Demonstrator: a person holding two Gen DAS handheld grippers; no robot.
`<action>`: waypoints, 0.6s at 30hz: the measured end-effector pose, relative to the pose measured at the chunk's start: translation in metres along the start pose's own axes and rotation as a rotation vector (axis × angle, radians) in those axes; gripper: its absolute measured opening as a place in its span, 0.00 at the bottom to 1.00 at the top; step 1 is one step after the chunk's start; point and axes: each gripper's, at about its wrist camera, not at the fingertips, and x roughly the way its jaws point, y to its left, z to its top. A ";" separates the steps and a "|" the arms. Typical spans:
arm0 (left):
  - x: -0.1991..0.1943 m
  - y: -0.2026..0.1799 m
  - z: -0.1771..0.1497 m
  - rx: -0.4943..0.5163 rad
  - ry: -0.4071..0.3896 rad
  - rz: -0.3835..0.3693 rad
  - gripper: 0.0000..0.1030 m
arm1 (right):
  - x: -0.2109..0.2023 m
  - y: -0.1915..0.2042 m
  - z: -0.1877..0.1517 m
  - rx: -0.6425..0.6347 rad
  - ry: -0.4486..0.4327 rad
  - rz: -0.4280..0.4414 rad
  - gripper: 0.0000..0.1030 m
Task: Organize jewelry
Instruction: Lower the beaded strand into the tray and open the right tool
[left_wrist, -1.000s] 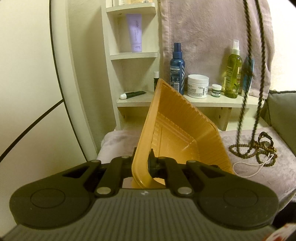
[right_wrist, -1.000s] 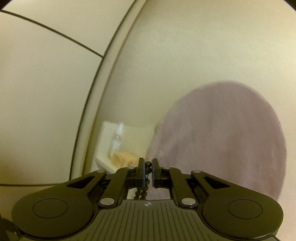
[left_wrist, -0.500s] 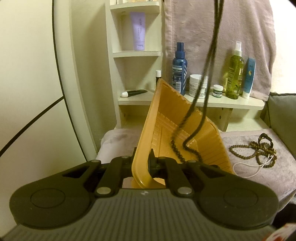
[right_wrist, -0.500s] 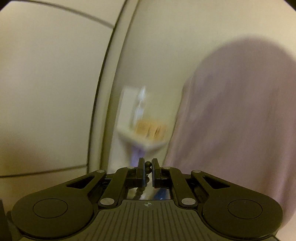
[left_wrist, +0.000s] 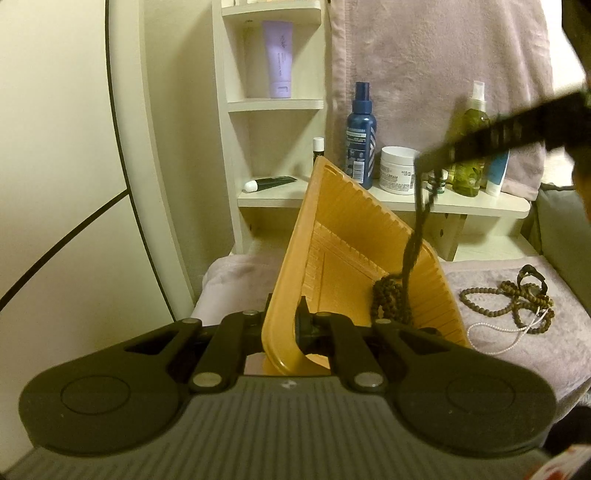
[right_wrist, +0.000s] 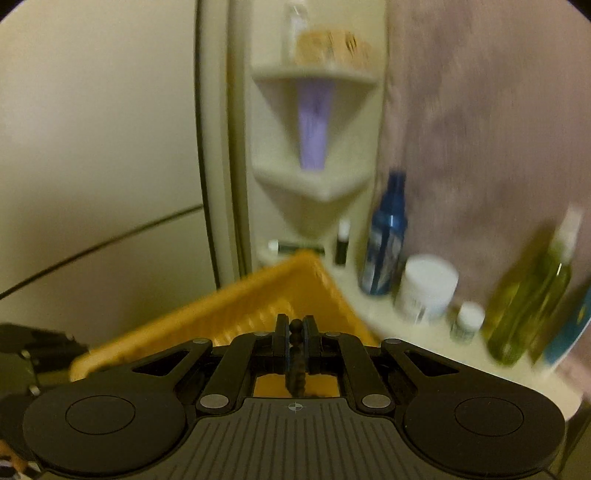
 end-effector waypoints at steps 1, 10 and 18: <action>0.000 0.000 0.000 0.000 0.000 0.000 0.06 | 0.001 -0.002 -0.006 0.013 0.012 0.005 0.07; 0.001 -0.001 -0.001 0.005 0.005 0.010 0.06 | 0.003 -0.022 -0.030 0.106 0.016 0.090 0.31; 0.000 -0.002 -0.001 0.007 0.005 0.009 0.06 | -0.054 -0.057 -0.059 0.270 -0.115 -0.074 0.40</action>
